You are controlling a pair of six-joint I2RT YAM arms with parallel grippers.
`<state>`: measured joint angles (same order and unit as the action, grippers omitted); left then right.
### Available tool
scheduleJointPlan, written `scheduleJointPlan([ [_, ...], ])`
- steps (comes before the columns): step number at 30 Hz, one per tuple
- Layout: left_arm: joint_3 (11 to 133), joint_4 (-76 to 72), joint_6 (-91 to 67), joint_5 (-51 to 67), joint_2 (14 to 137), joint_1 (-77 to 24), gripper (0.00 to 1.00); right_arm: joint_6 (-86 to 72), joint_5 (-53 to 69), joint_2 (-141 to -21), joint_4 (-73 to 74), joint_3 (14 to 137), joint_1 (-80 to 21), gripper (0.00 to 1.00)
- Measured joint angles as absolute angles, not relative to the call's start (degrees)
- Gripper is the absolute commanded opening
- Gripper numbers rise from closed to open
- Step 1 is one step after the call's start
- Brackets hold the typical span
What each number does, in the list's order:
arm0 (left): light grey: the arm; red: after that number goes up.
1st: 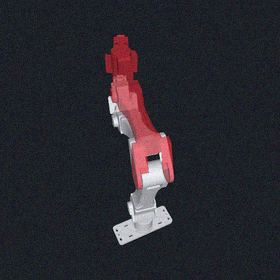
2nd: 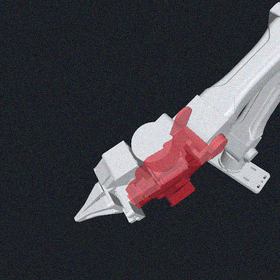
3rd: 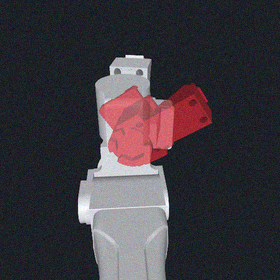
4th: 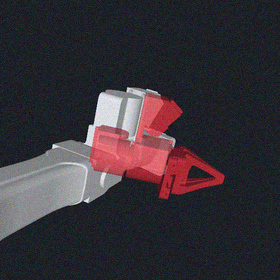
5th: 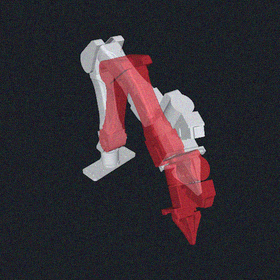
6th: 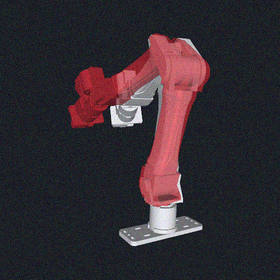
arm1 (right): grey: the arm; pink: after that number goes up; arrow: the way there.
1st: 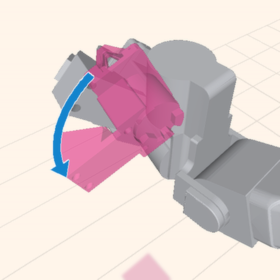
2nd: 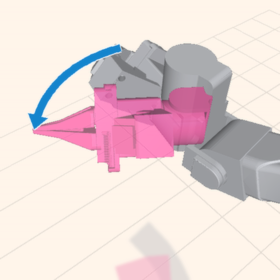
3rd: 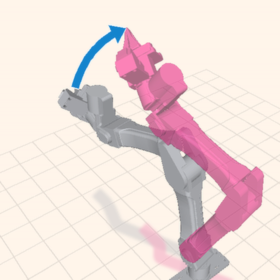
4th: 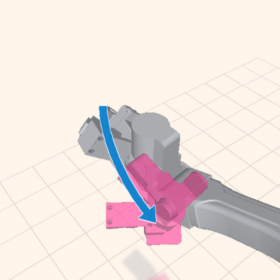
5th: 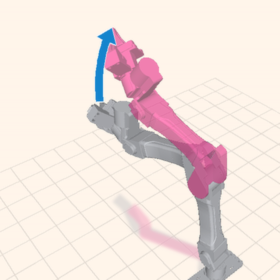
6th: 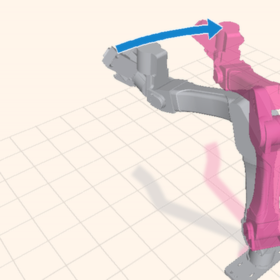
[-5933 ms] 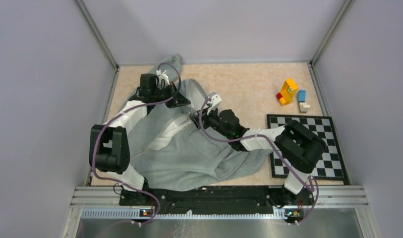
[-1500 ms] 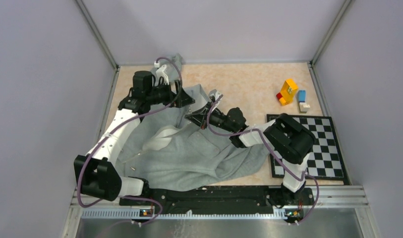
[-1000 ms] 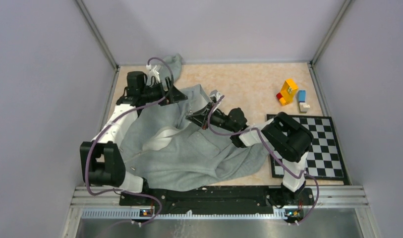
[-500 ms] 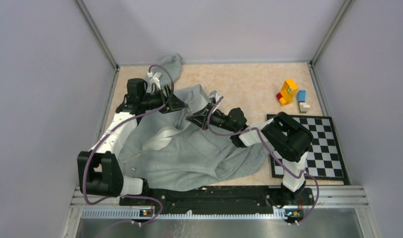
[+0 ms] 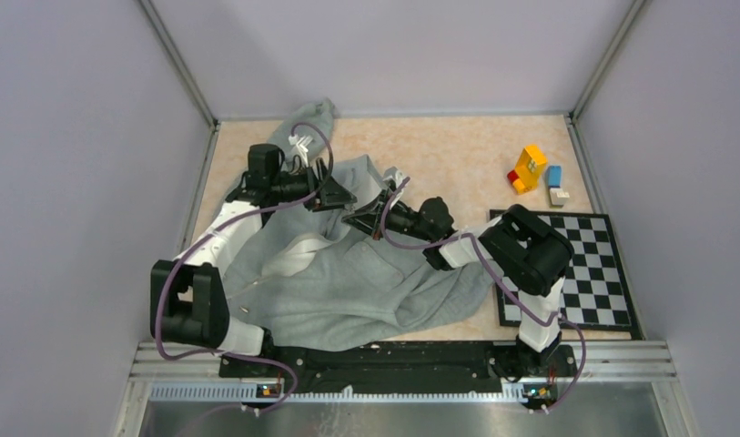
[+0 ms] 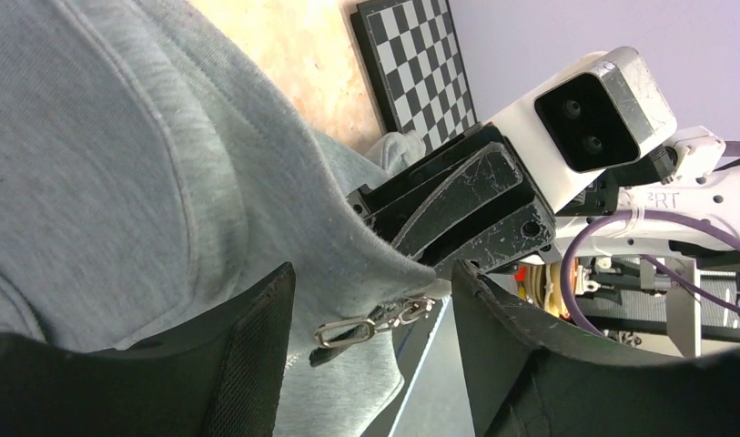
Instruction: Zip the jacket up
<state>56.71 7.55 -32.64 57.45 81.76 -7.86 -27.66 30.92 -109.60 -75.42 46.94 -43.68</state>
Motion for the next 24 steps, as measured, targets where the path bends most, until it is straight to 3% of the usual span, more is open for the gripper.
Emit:
scheduleJointPlan([
  [3,57.6,7.8,-32.0,57.1,82.4,-8.7,0.63,-27.6,31.2,-109.7,-75.4,47.0,-43.7,0.0],
  [14,59.4,8.1,-30.3,55.9,84.2,-9.2,0.21,-27.7,31.2,-109.9,-75.0,47.0,-43.7,0.0],
  [18,59.5,7.4,-29.9,55.6,84.2,-9.2,0.01,-28.2,29.5,-109.9,-74.6,47.0,-43.7,0.13],
  [24,59.5,4.5,-30.3,56.1,85.2,-9.2,0.0,-30.0,25.8,-108.9,-71.5,45.8,-43.7,0.33],
])
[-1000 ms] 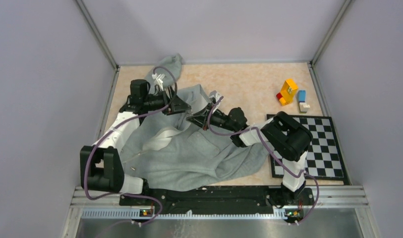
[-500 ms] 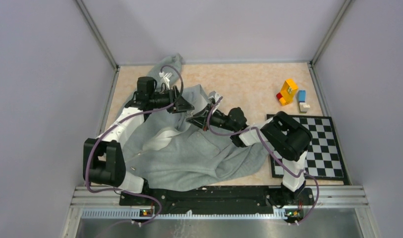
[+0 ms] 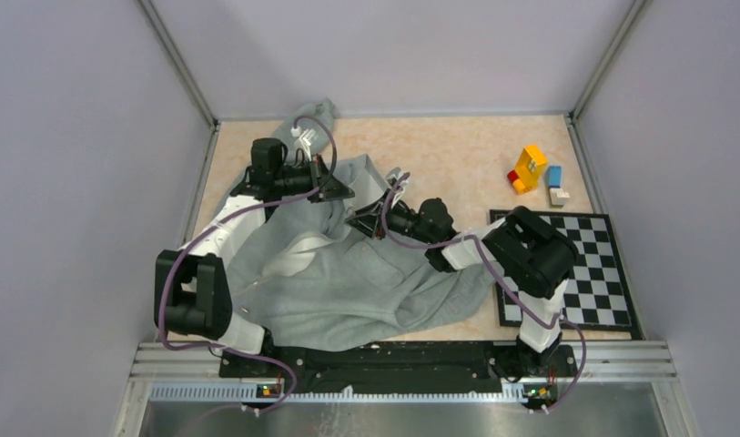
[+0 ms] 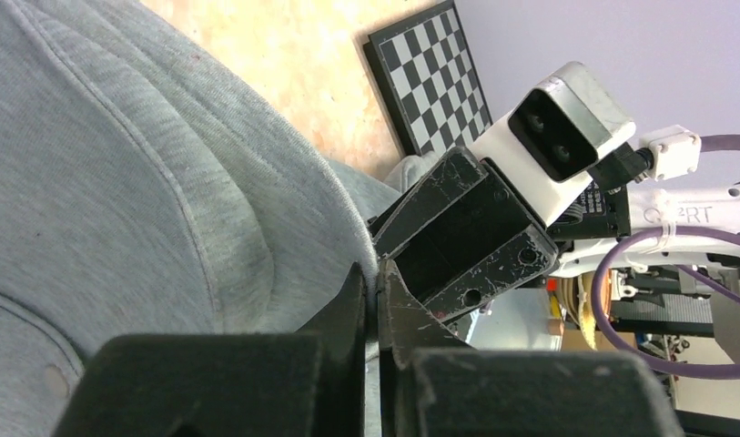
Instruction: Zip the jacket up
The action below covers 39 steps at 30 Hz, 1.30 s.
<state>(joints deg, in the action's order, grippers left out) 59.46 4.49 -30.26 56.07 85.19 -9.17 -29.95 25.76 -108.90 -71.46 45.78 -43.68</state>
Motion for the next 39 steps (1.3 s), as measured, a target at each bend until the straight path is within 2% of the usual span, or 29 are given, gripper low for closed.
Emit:
scheduleJointPlan([
  [8,60.9,5.6,-27.9,55.6,85.6,-9.2,0.0,-31.9,20.8,-97.7,-53.0,43.6,-41.3,0.5],
  [15,61.4,8.2,-23.8,53.1,85.6,-9.2,0.0,-34.3,15.6,-90.8,-32.4,44.9,-33.8,0.53],
  [20,60.9,9.0,-23.4,52.6,85.7,-9.2,0.0,-39.7,12.1,-94.0,-19.6,50.7,-30.9,0.53],
  [27,60.1,10.4,-22.9,51.6,85.7,-9.2,0.0,-53.2,4.8,-101.2,-11.9,58.5,-31.2,0.55],
  [34,59.2,10.6,-23.0,51.5,85.7,-9.2,0.0,-64.2,-11.0,-111.4,9.0,75.5,-35.1,0.58],
  [39,58.7,10.3,-23.4,51.6,85.7,-9.2,0.0,-66.5,-15.8,-113.5,13.5,77.8,-37.8,0.57],
])
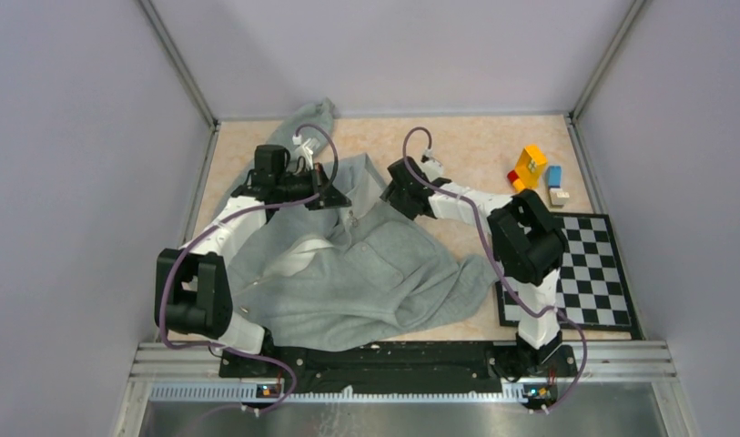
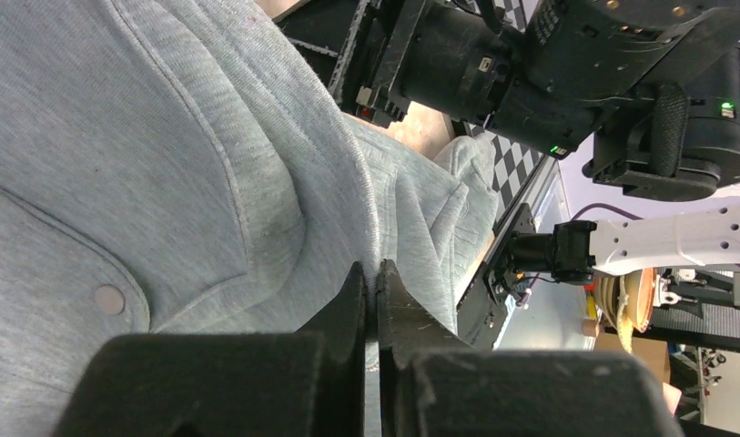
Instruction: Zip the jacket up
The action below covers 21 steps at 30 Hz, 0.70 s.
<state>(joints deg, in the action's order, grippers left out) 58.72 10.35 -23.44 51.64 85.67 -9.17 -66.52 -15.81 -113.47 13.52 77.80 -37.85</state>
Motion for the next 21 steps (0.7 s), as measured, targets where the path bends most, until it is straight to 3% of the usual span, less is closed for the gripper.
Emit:
scheduleJointPlan([
  [7,58.5,10.3,-23.9,51.9,85.7,-9.2,0.0,-56.9,-15.5,-113.1,6.9,74.3,-38.2,0.57],
  [12,58.4,10.3,-24.1,52.1,85.6,-9.2,0.0,-43.0,-9.4,-107.7,-3.8,63.9,-38.2,0.57],
  [21,57.9,9.9,-24.3,52.6,85.6,-9.2,0.0,-22.6,3.0,-105.0,-13.0,63.0,-36.7,0.54],
])
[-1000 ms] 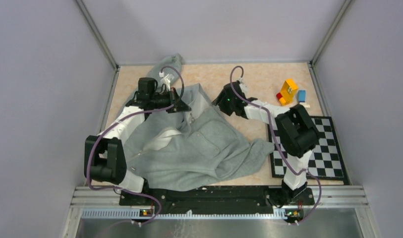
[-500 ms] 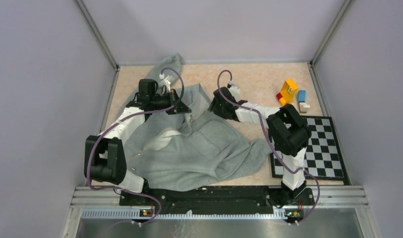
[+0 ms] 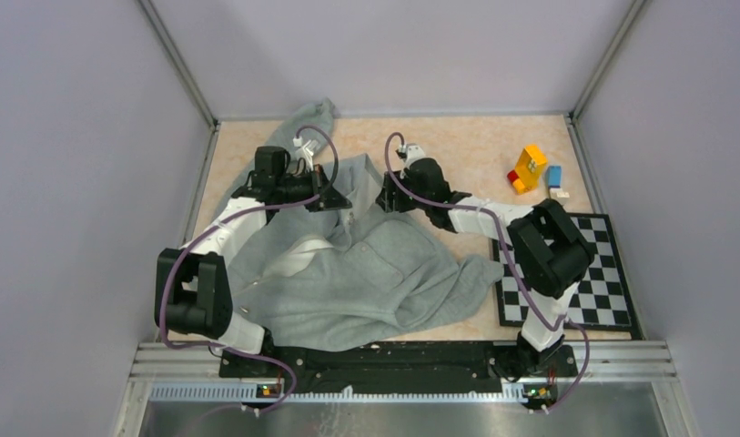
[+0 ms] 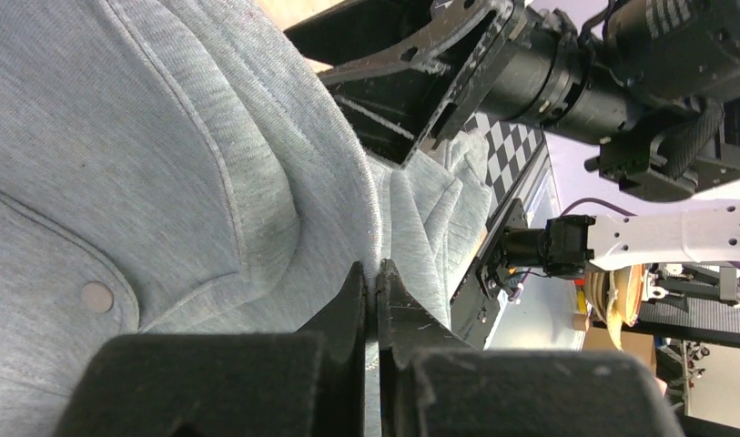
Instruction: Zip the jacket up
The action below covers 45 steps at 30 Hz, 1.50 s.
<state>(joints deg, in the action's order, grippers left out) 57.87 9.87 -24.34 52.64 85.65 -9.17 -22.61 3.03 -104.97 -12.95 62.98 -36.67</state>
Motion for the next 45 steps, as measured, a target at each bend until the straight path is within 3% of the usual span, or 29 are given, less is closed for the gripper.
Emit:
scheduleJointPlan([
  [7,57.7,9.8,-24.3,52.7,85.6,-9.2,0.0,-19.0,12.1,-108.1,-14.2,66.4,-32.3,0.49],
  [14,57.7,9.8,-24.3,52.9,85.6,-9.2,0.0,-18.0,16.1,-110.0,-14.4,66.9,-31.5,0.38],
  [27,57.7,9.8,-24.3,52.9,85.6,-9.2,0.0,-19.3,19.6,-111.6,-18.9,64.3,-29.8,0.38],
  [33,57.7,9.8,-24.3,52.9,85.6,-9.2,0.0,-19.5,20.6,-111.6,-20.1,64.0,-29.6,0.2],
  [45,57.7,9.8,-24.3,52.9,85.6,-9.2,0.0,-20.6,22.9,-111.6,-26.0,59.0,-29.4,0.17],
])
